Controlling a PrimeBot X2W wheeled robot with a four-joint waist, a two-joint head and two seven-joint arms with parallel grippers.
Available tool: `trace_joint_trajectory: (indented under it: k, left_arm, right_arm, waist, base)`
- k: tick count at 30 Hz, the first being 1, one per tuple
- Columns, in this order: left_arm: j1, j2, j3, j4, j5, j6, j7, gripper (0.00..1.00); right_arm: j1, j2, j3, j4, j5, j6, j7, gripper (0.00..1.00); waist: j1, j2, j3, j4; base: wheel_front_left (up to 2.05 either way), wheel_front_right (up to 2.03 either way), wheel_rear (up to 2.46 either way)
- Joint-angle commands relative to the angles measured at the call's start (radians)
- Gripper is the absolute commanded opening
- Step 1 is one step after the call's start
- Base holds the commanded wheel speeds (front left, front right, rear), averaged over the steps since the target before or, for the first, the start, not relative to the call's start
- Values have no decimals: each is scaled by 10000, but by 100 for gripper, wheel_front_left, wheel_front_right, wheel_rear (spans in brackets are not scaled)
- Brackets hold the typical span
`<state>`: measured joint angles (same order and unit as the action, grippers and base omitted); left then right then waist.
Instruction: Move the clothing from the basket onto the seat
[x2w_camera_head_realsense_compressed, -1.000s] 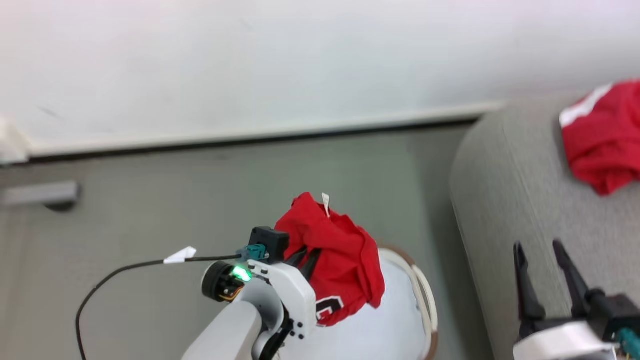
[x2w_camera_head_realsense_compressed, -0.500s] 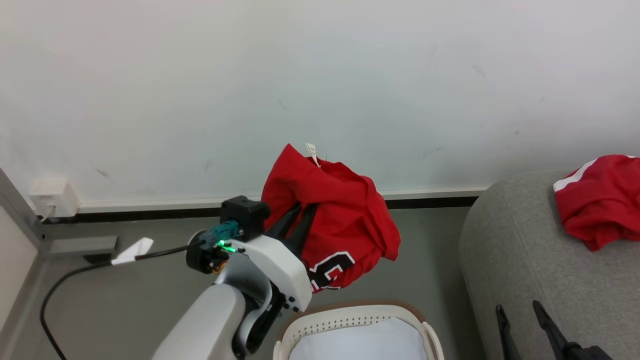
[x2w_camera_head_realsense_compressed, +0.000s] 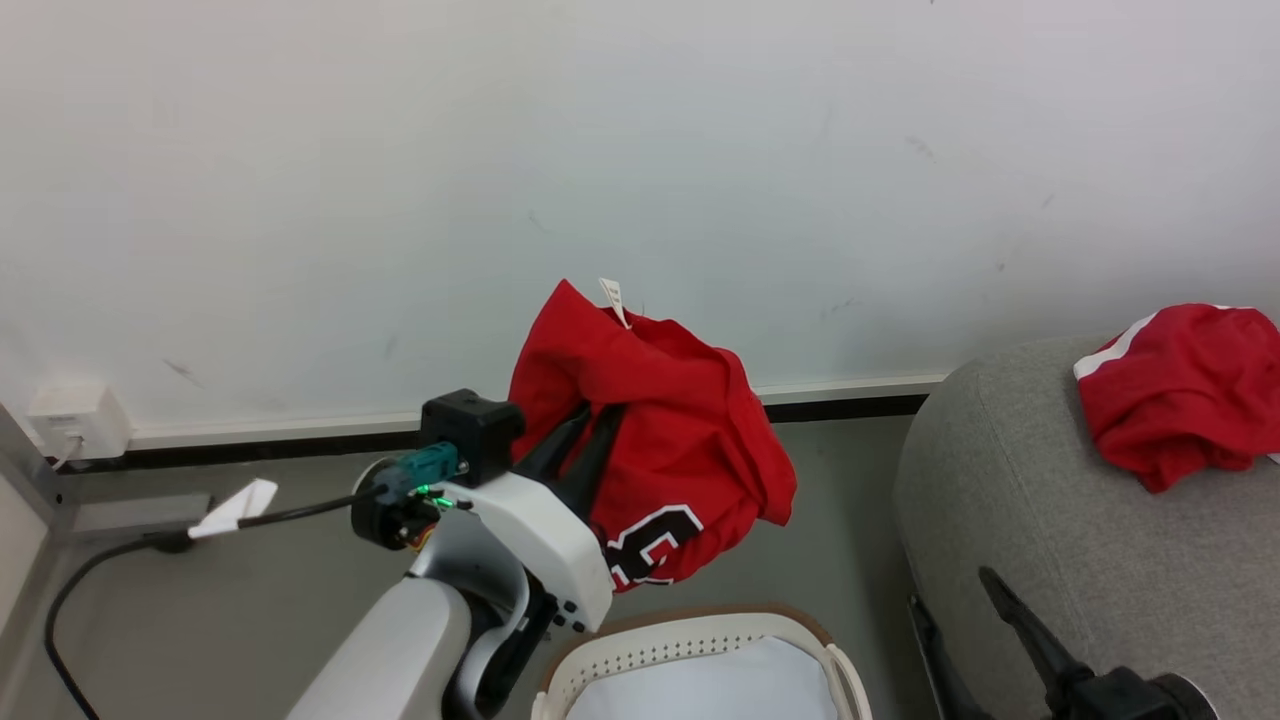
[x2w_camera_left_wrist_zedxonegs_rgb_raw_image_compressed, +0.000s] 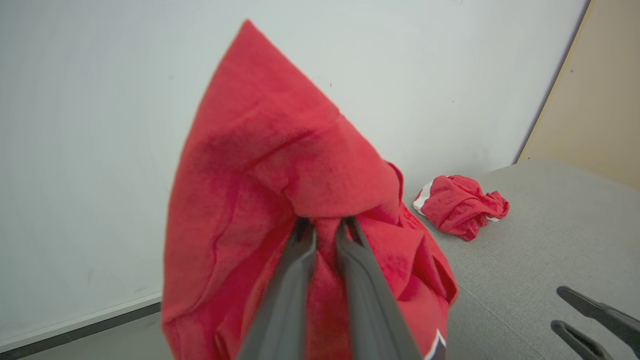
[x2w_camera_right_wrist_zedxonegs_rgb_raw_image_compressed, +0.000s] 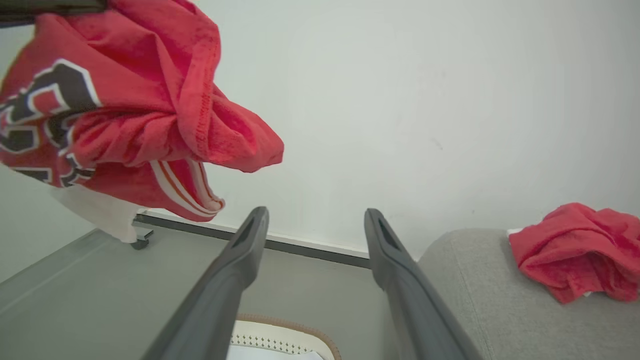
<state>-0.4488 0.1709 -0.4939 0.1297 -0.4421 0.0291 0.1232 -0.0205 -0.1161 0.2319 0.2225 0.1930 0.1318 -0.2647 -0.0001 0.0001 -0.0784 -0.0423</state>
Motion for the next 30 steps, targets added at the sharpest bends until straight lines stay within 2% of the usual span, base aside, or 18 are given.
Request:
trace_joint_trajectory:
  k: [1, 8, 14, 17, 21, 30]
  left_arm:
    - [84, 68, 9, -56, -76, 36, 7, 0]
    - [87, -51, -151, -111, -95, 9, 17, 0]
    - [90, -138, -324, -51, -145, -87, -7, 0]
    - [29, -180, -447, -26, -147, -137, 8, 0]
    - [-58, -312, -635, -43, -166, -209, 19, 0]
    - [-166, -611, -1060, -65, -325, -385, 115, 0]
  right_arm:
    - [-156, -141, 78, -71, 120, -22, 6, 100]
    - [-1599, -2287, 2958, -636, 1984, -22, 6, 100]
    - [-3211, -3351, 4890, -309, 3544, -22, 64, 100]
    - [-4078, -3517, 5927, 123, 4246, -22, 138, 100]
    - [-5088, -3351, 7245, 854, 5127, -22, 91, 100]
    - [-6482, -2393, 9098, 2608, 6531, -22, 2, 100]
  waist:
    - [1, -1, 6, -1]
    - [1, -1, 16, 49]
    - [1, -1, -17, 149]
    - [1, -1, -34, 192]
    - [1, -1, -88, 289]
    - [1, -1, -163, 574]
  base:
    - [0, 0, 0]
    - [0, 0, 0]
    - [0, 0, 0]
    - [0, 0, 0]
    - [0, 0, 0]
    - [0, 0, 0]
